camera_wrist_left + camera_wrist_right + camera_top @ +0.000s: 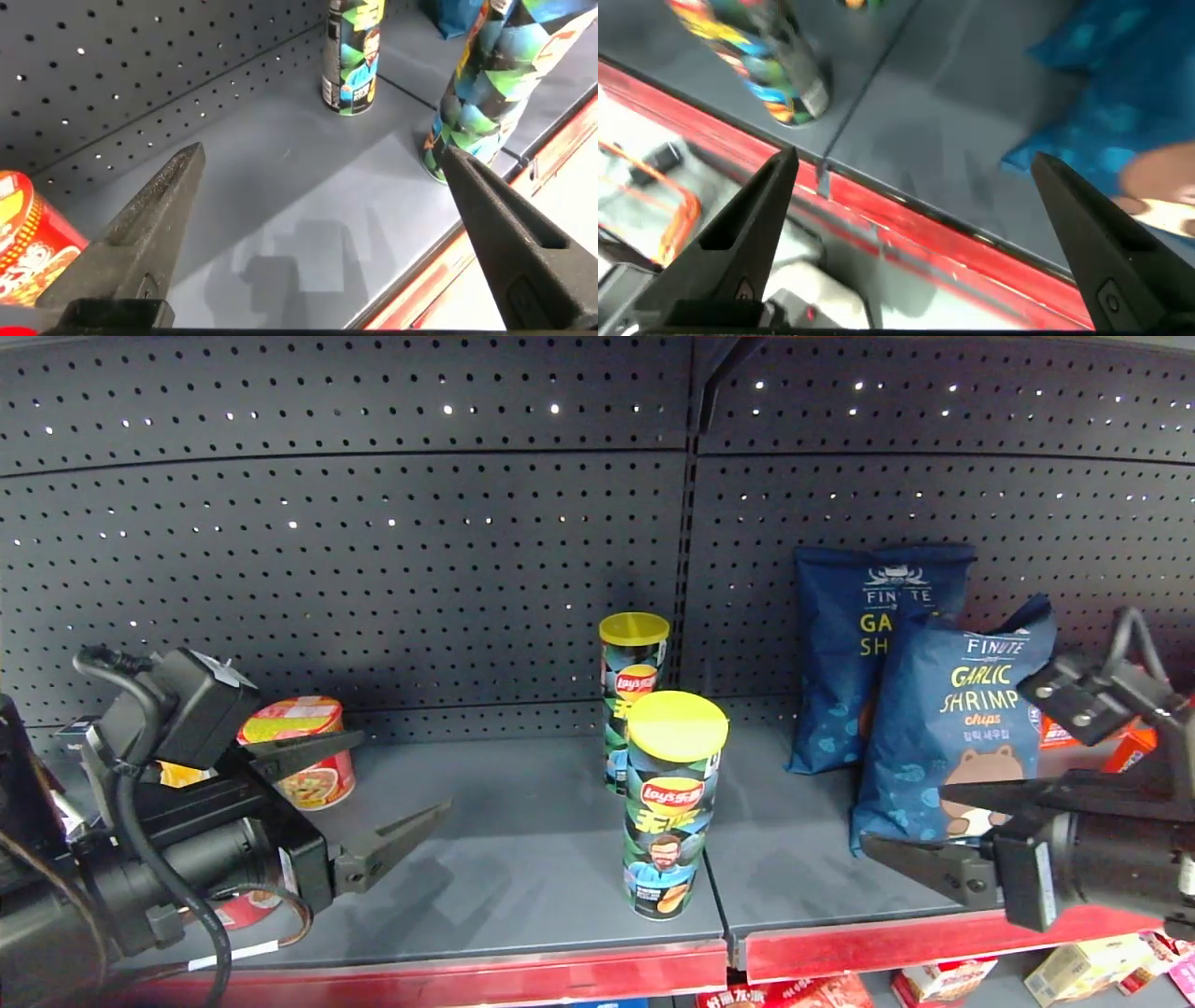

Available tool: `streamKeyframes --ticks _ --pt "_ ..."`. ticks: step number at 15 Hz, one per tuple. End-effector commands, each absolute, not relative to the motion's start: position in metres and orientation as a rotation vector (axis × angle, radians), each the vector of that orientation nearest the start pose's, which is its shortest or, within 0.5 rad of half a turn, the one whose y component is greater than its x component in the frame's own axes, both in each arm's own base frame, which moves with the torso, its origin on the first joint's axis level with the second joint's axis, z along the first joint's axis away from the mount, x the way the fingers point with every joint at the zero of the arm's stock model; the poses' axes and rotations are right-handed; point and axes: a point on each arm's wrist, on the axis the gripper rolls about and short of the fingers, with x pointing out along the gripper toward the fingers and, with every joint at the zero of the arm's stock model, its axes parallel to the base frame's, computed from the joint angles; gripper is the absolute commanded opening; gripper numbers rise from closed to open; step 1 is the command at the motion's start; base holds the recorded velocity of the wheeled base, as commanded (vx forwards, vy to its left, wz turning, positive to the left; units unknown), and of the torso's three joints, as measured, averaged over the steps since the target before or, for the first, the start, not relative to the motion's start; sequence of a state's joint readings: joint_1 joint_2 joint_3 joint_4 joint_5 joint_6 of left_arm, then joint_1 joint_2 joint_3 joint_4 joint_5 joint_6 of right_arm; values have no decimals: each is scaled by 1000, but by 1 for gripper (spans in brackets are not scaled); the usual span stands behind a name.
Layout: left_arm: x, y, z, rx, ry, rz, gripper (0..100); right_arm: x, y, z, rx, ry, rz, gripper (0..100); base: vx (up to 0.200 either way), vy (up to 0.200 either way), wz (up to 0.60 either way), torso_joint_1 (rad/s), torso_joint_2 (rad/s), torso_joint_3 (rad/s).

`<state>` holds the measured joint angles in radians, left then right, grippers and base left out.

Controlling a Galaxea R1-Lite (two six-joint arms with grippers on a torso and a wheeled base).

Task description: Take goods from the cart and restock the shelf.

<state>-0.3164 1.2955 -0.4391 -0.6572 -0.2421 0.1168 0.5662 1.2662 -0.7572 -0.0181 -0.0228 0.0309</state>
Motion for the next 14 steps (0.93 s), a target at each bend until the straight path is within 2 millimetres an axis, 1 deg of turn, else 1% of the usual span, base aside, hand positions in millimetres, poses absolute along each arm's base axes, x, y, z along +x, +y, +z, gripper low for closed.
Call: streamKeyframes --ticks 1,2,5,6,7,8,9,10,12,14 --pt "180 -65 184 121 180 -568 100 183 118 197 -151 588 518 100 0 0 0 0 0 0" --pt "182 -65 182 121 188 -568 100 189 122 192 -159 611 514 100 0 0 0 0 0 0" --pt "184 -66 182 121 191 -569 100 203 132 184 -166 643 511 100 0 0 0 0 0 0" --pt "187 -66 181 121 197 -566 100 215 142 180 -180 659 499 100 0 0 0 0 0 0" --pt "187 -66 181 121 197 -566 100 215 142 180 -180 659 499 100 0 0 0 0 0 0" --pt "189 -67 181 121 201 -564 100 228 151 178 -185 660 491 100 0 0 0 0 0 0" --pt "189 -67 182 121 197 -564 100 233 155 176 -189 661 485 100 0 0 0 0 0 0" --pt "191 -67 184 121 191 -564 100 246 163 174 -195 662 473 100 0 0 0 0 0 0" --pt "190 -66 183 121 193 -561 100 253 171 172 -198 666 475 100 0 0 0 0 0 0" --pt "190 -67 182 121 196 -561 100 255 175 170 -204 668 483 100 0 0 0 0 0 0"
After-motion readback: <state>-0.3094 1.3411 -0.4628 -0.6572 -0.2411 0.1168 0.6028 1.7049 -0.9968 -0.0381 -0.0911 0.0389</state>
